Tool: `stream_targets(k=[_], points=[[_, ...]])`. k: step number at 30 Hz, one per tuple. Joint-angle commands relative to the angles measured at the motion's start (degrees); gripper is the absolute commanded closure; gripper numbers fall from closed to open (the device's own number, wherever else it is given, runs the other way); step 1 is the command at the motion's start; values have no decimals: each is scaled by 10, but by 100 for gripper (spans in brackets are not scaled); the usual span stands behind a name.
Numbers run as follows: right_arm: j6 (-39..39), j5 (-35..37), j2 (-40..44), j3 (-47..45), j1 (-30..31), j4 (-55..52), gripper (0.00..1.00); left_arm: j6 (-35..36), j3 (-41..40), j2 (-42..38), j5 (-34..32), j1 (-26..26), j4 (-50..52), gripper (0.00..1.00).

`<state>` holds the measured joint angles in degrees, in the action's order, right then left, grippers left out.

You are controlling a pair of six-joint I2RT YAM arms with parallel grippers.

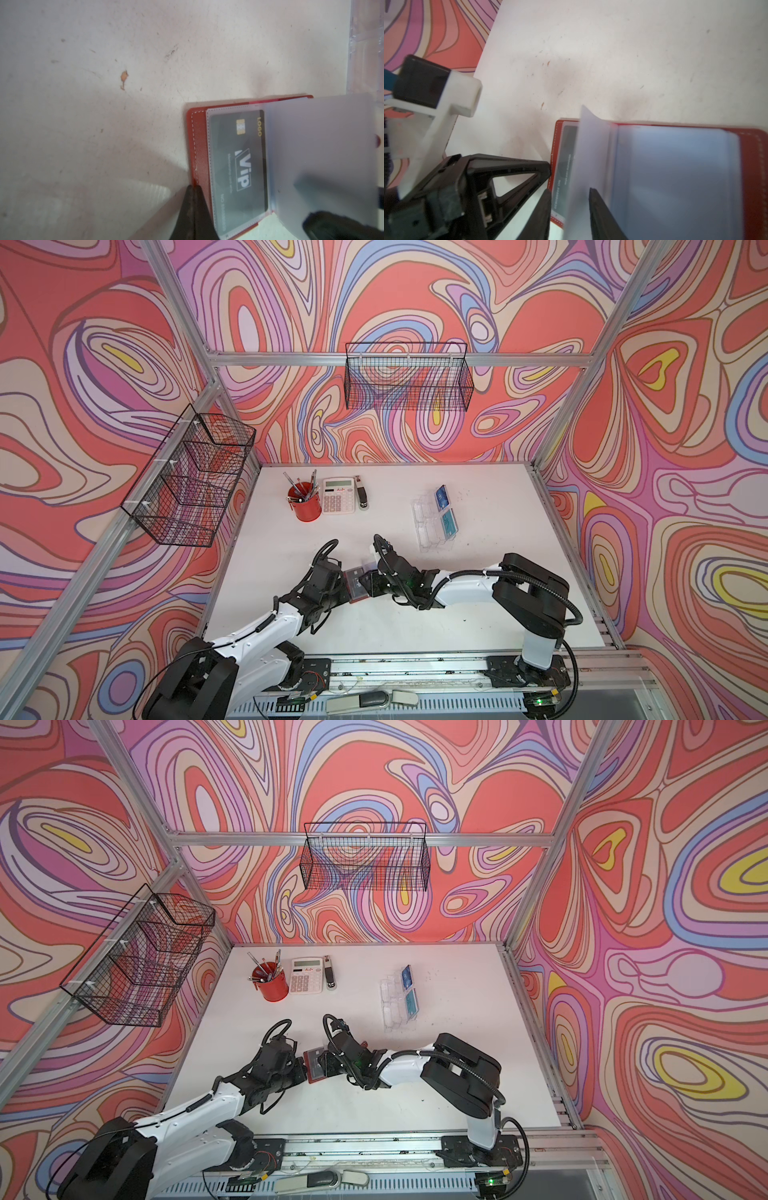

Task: Insert credit cards into a card holder
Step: Flip over the card slot in the card holder.

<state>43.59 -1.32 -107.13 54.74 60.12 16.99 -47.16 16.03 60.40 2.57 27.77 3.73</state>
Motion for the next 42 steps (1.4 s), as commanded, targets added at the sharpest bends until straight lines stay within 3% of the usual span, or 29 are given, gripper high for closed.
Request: stream_targets(k=[1, 13, 22, 24, 29, 33, 37, 39, 40, 42], points=[[12, -23, -17, -9, -1, 33, 67, 2, 3, 1, -1, 0, 28, 100], [21, -67, -62, 3, 0, 62, 63, 0, 24, -20, -40, 0, 71, 99], [-22, -56, -2, -9, -1, 50, 47, 3, 52, -118, -131, 0, 177, 83], [-34, -53, 16, -9, -1, 37, 46, 7, 63, -154, -156, 1, 211, 76], [-68, -45, 59, 6, -11, -17, 45, 25, 108, -257, -225, 0, 306, 45], [-78, -34, 122, 59, -59, -156, 48, 63, 149, -311, -291, 0, 321, 32], [-106, 34, 185, 103, -127, -304, 45, 71, 176, -306, -417, -1, 382, 29], [-104, 76, 221, 112, -170, -367, 46, 60, 170, -297, -445, -1, 400, 29], [-107, 76, 235, 112, -194, -381, 47, 56, 167, -297, -424, -1, 391, 29], [-115, 72, 266, 108, -250, -403, 47, 133, 125, -304, -336, 0, 294, 34]])
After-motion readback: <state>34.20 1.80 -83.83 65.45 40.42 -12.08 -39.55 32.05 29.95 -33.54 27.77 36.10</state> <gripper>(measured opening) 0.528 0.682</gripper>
